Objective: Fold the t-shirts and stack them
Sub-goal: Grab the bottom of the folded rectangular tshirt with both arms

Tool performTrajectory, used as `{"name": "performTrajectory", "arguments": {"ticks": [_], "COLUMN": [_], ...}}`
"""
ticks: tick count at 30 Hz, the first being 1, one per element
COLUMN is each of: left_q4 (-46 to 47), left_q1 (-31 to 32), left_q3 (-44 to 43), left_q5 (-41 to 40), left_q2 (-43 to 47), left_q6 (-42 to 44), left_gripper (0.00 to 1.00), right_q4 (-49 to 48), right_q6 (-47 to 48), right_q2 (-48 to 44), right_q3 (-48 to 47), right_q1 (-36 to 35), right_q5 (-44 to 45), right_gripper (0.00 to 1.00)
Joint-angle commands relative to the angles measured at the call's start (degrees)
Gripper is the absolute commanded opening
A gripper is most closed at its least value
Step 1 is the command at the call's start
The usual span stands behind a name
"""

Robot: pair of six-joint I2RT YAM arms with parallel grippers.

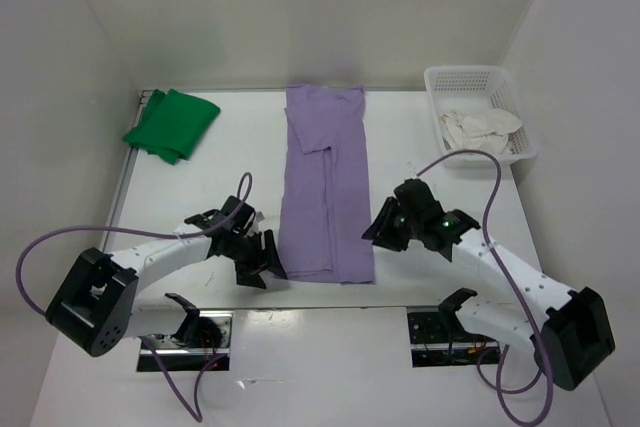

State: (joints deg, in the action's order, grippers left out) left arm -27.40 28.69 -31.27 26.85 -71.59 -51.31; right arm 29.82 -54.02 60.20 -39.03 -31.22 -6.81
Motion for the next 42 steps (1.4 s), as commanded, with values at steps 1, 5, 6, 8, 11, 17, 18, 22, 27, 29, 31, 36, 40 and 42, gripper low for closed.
{"name": "performTrajectory", "arguments": {"ticks": [1,5,6,8,11,17,18,22,27,29,31,36,40,42], "left_q4": [4.4,6.7,6.7,6.7,6.7,9.6,9.6,11.8,12.5,12.5,12.5,11.1,9.6,8.9], "left_q1": [-0.3,-0.3,-0.3,-0.3,-0.3,-0.3,-0.3,-0.3,-0.3,-0.3,-0.3,-0.3,-0.3,-0.3], "left_q3": [2.1,2.6,1.8,1.2,1.2,1.8,1.8,1.3,0.8,0.8,0.2,-0.4,-1.5,-1.5], "left_q5": [-0.9,-2.0,-2.7,-4.9,-6.9,-7.8,-7.8,-7.3,-6.6,-6.6,-6.6,-6.1,-6.1,-6.1], "left_q2": [-1.6,-3.1,-3.1,-3.1,-3.1,-5.1,-5.1,-7.0,-8.1,-8.8,-9.3,-9.4,-8.3,-7.7], "left_q6": [-1.1,-2.5,-2.5,-3.0,-3.7,-4.9,-4.9,-5.4,-4.9,-4.3,-4.3,-3.3,-2.0,-1.5], "left_gripper": [0.71,0.67,0.67,0.64,0.63,0.58,0.57,0.49,0.44,0.44,0.41,0.33,0.26,0.19], "right_q4": [2.6,5.4,6.6,8.2,11.0,5.8,4.4,1.6,-3.7,-5.3,-6.9,-10.5,-10.7,-10.0], "right_q6": [-7.8,-14.1,-15.4,-20.1,-25.5,-28.5,-29.2,-29.7,-29.7,-29.7,-28.3,-26.8,-27.4,-27.4], "right_q2": [-6.1,-10.5,-12.3,-14.5,-20.4,-20.4,-19.5,-16.6,-12.1,-11.3,-10.0,-4.1,-2.9,-3.9], "right_q3": [4.9,11.4,12.6,15.2,17.5,22.2,22.2,22.9,22.2,21.7,21.7,20.0,20.0,20.0], "right_q1": [-2.8,-5.2,-5.8,-7.7,-9.0,-9.0,-9.0,-9.0,-9.0,-9.0,-9.0,-10.3,-11.1,-11.1], "right_q5": [0.0,1.9,2.8,2.8,4.4,3.7,4.3,5.2,6.4,7.0,7.0,5.8,5.8,6.5], "right_gripper": [0.41,0.45,0.45,0.47,0.49,0.5,0.5,0.5,0.5,0.5,0.5,0.5,0.35,0.28]}}
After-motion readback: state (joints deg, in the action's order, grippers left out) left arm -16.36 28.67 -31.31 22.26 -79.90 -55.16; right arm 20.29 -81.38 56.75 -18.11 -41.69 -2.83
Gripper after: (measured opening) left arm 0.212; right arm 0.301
